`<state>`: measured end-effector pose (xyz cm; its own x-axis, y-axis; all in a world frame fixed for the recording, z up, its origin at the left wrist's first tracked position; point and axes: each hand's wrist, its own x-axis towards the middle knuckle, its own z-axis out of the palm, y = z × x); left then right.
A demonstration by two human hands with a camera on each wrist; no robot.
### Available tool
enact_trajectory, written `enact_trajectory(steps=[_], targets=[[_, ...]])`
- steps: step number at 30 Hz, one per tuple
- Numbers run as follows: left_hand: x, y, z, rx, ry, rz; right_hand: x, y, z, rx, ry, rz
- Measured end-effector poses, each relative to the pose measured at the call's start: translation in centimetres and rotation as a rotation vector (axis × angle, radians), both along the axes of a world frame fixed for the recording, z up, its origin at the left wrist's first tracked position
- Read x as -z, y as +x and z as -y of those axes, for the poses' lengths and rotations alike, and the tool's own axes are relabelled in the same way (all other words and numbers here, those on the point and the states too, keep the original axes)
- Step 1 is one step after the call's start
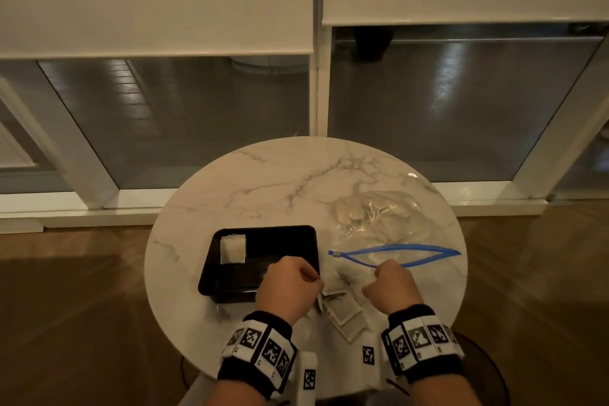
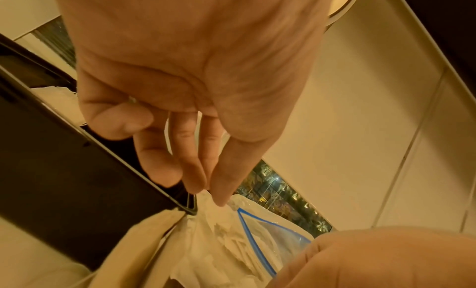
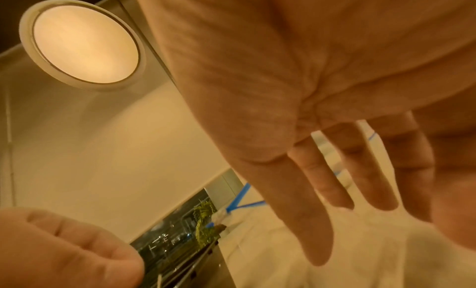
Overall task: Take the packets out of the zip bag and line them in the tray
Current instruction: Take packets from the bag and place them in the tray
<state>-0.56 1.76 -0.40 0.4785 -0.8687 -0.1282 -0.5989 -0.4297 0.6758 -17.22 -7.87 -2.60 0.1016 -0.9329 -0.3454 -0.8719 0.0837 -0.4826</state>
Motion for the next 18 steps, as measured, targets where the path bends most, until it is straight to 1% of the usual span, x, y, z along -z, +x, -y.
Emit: enact_trajectory(steps=[3, 7, 10, 14, 18], targets=[[0.1, 0.1, -0.1, -0.002, -0.017, -0.013, 1.4, 0.4, 0.2, 0.006, 0.039, -0.034], [0.3, 0.3, -0.3, -0.017, -0.033, -0.021, 2.9, 0.6, 0.7, 0.06, 0.009, -0.064], [0.3, 0.3, -0.4, -0.024, -0.033, -0.027, 3.3, 0.4, 0.9, 0.087, 0.003, -0.016], [0.3, 0.3, -0.4, -0.027, -0.04, -0.03, 2.8, -0.1, 0.8, 0.066, 0.027, 0.038], [0.3, 0.3, -0.3, -0.043, -0.066, -0.058, 0.8, -0.9, 0.7, 0.025, 0.003, 0.077]])
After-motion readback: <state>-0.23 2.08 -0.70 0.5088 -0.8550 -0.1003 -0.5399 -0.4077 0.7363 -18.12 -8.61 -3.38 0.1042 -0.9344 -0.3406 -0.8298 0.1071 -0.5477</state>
